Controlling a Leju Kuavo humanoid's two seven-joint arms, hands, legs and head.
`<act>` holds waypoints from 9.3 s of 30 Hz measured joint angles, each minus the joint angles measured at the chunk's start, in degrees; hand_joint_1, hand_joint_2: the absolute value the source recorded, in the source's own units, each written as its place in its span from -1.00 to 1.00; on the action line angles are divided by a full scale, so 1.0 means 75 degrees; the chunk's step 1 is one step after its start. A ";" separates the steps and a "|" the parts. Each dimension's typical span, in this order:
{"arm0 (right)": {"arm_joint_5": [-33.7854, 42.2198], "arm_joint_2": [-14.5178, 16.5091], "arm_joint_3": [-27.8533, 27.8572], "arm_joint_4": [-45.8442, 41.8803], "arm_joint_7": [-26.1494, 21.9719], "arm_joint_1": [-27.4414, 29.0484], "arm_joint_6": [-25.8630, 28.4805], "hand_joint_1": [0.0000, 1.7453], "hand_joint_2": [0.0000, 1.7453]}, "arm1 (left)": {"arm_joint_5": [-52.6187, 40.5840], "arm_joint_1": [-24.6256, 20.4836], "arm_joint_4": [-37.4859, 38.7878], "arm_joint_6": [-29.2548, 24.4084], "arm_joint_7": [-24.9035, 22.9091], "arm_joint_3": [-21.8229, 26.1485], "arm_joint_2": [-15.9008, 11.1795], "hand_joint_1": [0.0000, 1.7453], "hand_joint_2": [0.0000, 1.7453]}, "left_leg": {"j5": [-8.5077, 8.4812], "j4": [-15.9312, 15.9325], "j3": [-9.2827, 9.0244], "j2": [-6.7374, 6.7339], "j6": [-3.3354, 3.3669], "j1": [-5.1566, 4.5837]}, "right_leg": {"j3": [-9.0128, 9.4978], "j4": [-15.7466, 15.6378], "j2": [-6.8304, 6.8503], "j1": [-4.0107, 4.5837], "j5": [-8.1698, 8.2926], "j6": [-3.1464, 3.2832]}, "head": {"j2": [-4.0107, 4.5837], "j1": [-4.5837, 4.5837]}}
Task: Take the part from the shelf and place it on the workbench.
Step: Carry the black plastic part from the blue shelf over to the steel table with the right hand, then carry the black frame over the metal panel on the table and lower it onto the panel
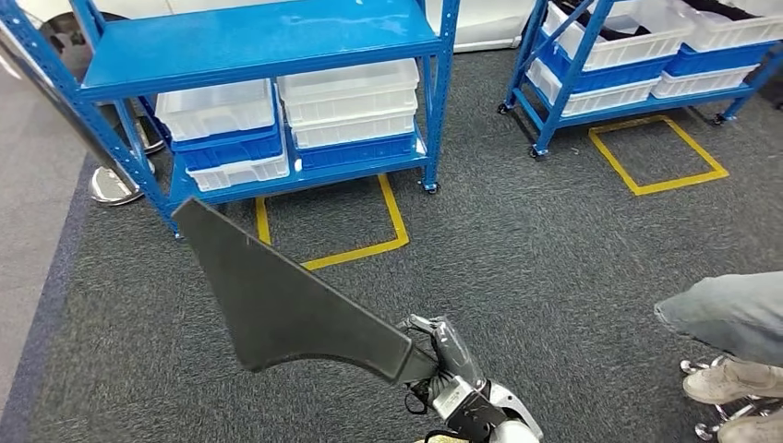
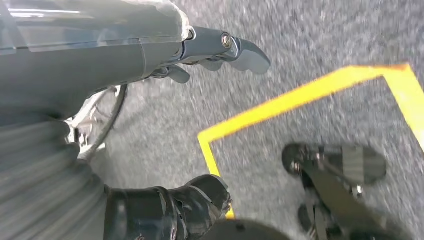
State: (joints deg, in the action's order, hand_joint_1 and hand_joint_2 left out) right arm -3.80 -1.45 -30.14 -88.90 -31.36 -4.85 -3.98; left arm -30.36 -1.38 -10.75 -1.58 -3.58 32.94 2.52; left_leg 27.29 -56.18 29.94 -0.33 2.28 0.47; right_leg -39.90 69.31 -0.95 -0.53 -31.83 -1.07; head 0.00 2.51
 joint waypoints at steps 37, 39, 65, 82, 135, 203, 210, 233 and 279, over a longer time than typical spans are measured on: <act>0.0109 0.0121 -0.0036 0.0090 -0.0088 -0.0052 -0.0298 1.00 1.00 | -0.0134 0.0014 -0.0002 -0.0026 -0.0040 0.0322 -0.0023 -1.00 1.00 | 0.0166 -0.0179 0.0036 -0.0533 -0.0148 0.0006 | 0.0599 -0.0854 0.0407 -0.0077 0.0528 -0.0017 | 0.0000 0.0020; 0.0119 0.0122 -0.0044 0.0093 -0.0105 -0.0085 -0.0344 1.00 1.00 | -0.0133 0.0011 -0.0003 -0.0035 -0.0036 0.0371 -0.0021 -1.00 1.00 | 0.0209 -0.0237 0.0041 -0.0634 -0.0244 -0.0018 | 0.0769 -0.1216 0.0509 -0.0022 0.0565 0.0062 | 0.0000 0.0015; 0.0137 0.0176 -0.0110 0.0132 -0.0152 -0.0118 -0.0486 1.00 1.00 | -0.0133 0.0081 -0.0003 -0.0110 -0.0003 0.0576 0.0069 -1.00 1.00 | 0.0116 -0.0037 -0.0020 -0.0383 -0.0023 0.0005 | -0.0095 0.0289 0.0108 -0.0066 0.0112 -0.0089 | 0.0000 0.0017; 0.0100 0.0198 -0.0108 0.0112 -0.0140 -0.0154 -0.0509 1.00 1.00 | -0.0273 0.0056 -0.0003 -0.0097 0.0015 0.0580 0.0131 -1.00 1.00 | 0.0525 -0.1260 0.0502 0.0254 -0.0249 0.0019 | 0.0744 -0.1285 -0.0456 0.0059 0.0691 0.0344 | 0.0000 0.0008; 0.0054 0.0182 -0.0108 -0.0035 -0.0047 -0.0164 -0.0474 1.00 1.00 | -0.0533 -0.0079 -0.0004 -0.0017 0.0001 0.0701 0.0113 -1.00 1.00 | 0.0509 -0.0509 0.0115 -0.0548 -0.0287 -0.0013 | 0.0785 -0.1346 0.0246 0.0034 0.0648 0.0282 | 0.0000 0.0031; 0.0058 0.0368 -0.0108 0.0130 0.0127 -0.0435 -0.0349 1.00 1.00 | -0.0702 -0.0019 -0.0006 0.0092 -0.0005 0.0809 0.0004 -1.00 1.00 | 0.0686 -0.1914 0.0918 0.0010 -0.0371 0.0087 | 0.0942 -0.1504 -0.0259 0.0018 0.0721 0.0322 | 0.0000 0.0098; 0.0055 0.0369 -0.0108 0.0129 0.0133 -0.0422 -0.0348 1.00 1.00 | -0.0707 -0.0035 -0.0006 0.0082 -0.0008 0.0815 0.0005 -1.00 1.00 | 0.0110 -0.0455 0.0309 0.0465 -0.0212 0.0146 | 0.0699 -0.1274 -0.0688 -0.0023 0.0688 0.0001 | 0.0000 0.0110; 0.0064 0.0374 -0.0108 0.0137 0.0136 -0.0435 -0.0348 1.00 1.00 | -0.0744 -0.0025 -0.0006 0.0095 -0.0026 0.0842 0.0015 -1.00 1.00 | 0.0985 -0.2322 0.1096 -0.0020 -0.0357 0.0090 | 0.0801 -0.1433 -0.0167 0.0028 0.0784 0.0294 | 0.0000 0.0114; -0.0420 0.1073 -0.0111 0.2110 0.1349 -0.2929 0.1002 1.00 1.00 | -0.1561 -0.0135 -0.0014 0.0329 0.0022 0.0975 -0.0010 -1.00 1.00 | -0.0062 -0.0478 0.0519 -0.0033 -0.0057 0.0100 | -0.0238 0.0768 0.0069 -0.0012 -0.0088 -0.0070 | 0.0000 0.0133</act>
State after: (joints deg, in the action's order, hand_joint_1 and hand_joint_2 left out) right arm -6.95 6.60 -30.97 -73.08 -21.24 -26.82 3.53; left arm -42.07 -2.40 -10.86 0.89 -3.42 40.26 2.45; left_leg 26.82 -59.76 33.83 -0.58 1.85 1.22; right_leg -41.69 75.07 -0.43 -0.63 -32.48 -1.59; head 0.00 3.51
